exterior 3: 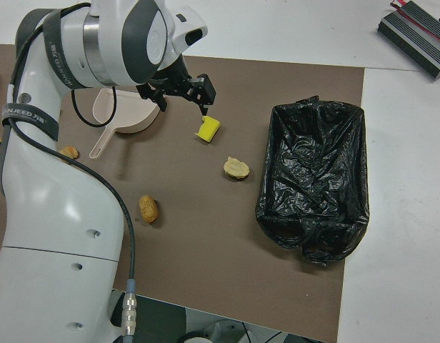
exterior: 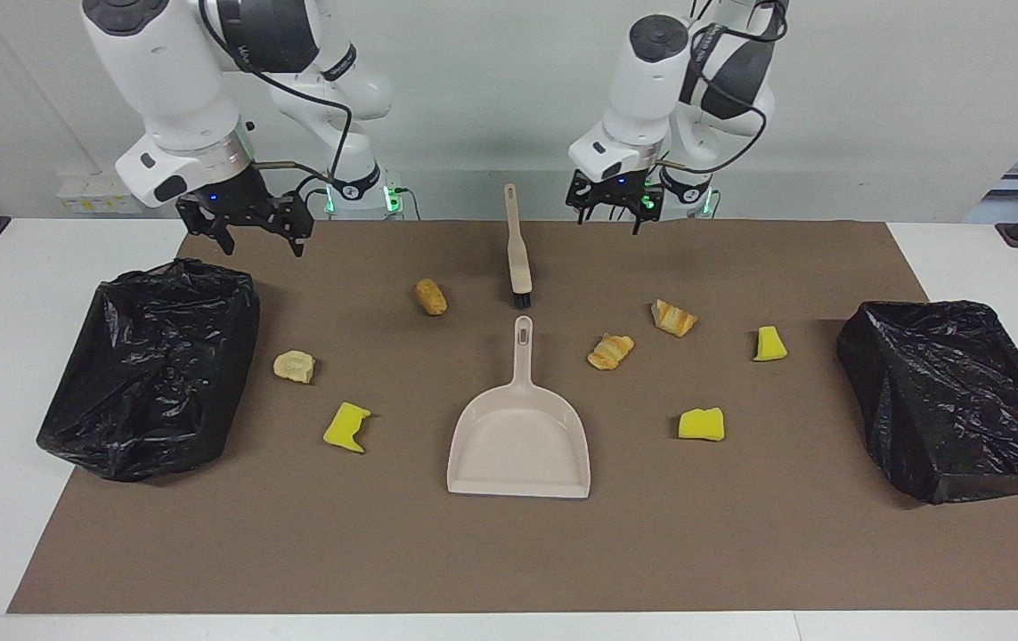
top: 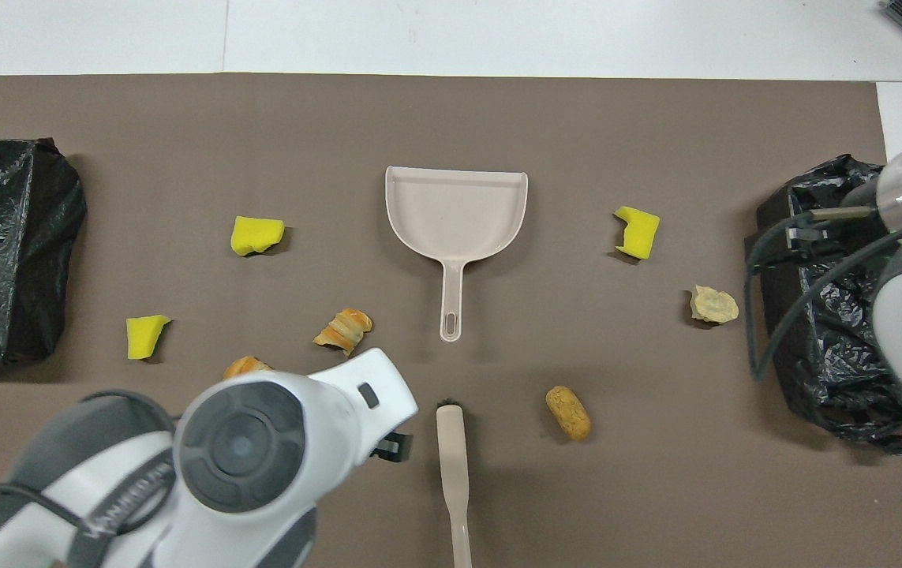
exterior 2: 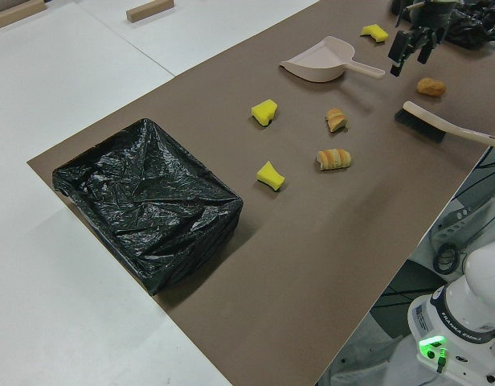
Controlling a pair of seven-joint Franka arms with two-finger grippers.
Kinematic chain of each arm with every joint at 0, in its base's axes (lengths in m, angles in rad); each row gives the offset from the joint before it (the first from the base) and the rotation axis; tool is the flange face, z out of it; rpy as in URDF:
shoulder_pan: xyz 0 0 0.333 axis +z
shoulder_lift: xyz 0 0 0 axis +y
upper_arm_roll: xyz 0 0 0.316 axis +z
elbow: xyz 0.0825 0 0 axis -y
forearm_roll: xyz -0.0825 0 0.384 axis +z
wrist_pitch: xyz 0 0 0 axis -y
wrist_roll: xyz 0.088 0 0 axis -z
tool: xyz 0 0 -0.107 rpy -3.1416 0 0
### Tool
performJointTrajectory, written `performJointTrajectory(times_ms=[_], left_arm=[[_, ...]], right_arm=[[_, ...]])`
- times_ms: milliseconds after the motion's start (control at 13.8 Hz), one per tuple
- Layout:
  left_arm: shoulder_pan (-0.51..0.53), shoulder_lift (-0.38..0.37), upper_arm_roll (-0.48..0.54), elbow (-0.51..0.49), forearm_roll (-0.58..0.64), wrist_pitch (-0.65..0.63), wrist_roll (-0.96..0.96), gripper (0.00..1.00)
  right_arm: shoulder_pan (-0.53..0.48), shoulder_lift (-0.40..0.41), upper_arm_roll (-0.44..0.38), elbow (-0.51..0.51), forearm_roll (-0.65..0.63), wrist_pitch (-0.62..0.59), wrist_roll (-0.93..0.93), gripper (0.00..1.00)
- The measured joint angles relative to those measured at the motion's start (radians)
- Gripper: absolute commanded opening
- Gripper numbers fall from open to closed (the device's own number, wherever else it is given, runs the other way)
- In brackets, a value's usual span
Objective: Sweep and dump trash in bin
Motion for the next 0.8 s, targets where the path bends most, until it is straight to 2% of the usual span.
performJointTrajectory(times_ms=[291, 509, 800], left_arm=[[-0.230, 0.009, -0.001, -0.139, -0.001, 0.159, -0.243, 1.00], [-0.353, 0.029, -0.001, -0.226, -0.001, 0.287, -0.386, 1.00], [-0.422, 0.081, 0.001, -0.259, -0.001, 0.380, -0.458, 1.00]], right_arm=[[0.019, 0.017, 0.104, -0.046, 0.062, 0.101, 0.211, 1.00], [0.028, 0.103, 0.171, -0.057, 0.077, 0.224, 0.365, 1.00], [0.045, 0.239, 0.268, -0.061, 0.070, 0.420, 0.546, 1.00]])
